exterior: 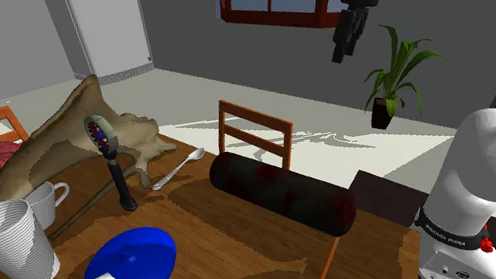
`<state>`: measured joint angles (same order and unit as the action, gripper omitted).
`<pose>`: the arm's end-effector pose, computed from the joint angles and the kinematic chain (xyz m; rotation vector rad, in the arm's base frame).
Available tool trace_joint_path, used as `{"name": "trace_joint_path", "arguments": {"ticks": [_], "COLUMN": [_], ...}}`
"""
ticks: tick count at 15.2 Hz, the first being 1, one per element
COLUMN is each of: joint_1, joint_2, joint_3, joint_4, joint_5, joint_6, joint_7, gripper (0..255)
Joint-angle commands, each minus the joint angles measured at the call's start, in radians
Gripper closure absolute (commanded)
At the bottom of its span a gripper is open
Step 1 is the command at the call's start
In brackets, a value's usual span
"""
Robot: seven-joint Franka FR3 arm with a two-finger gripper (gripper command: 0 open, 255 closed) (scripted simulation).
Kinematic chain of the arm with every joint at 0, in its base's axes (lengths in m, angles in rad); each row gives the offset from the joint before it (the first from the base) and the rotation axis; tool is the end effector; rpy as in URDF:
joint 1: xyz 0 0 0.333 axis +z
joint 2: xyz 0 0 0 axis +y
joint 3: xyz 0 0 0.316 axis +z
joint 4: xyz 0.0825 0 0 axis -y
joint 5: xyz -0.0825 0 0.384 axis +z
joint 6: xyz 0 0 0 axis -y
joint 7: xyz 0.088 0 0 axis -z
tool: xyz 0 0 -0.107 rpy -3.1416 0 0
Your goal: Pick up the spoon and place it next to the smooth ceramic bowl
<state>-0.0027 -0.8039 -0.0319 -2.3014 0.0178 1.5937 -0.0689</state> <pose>0.3044 -0.0124 0.6239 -3.1010 -0.0673 -0.1517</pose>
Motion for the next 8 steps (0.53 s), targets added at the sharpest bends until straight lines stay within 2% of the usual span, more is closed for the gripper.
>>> {"name": "trace_joint_path", "arguments": {"ticks": [1,8], "joint_1": [0.000,0.024], "joint_2": [0.000,0.237], "joint_3": [0.000,0.065], "joint_4": [0.000,0.053], "joint_5": [0.000,0.035], "joint_6": [0.000,0.135], "joint_7": [0.000,0.068], "gripper": [0,0]}}
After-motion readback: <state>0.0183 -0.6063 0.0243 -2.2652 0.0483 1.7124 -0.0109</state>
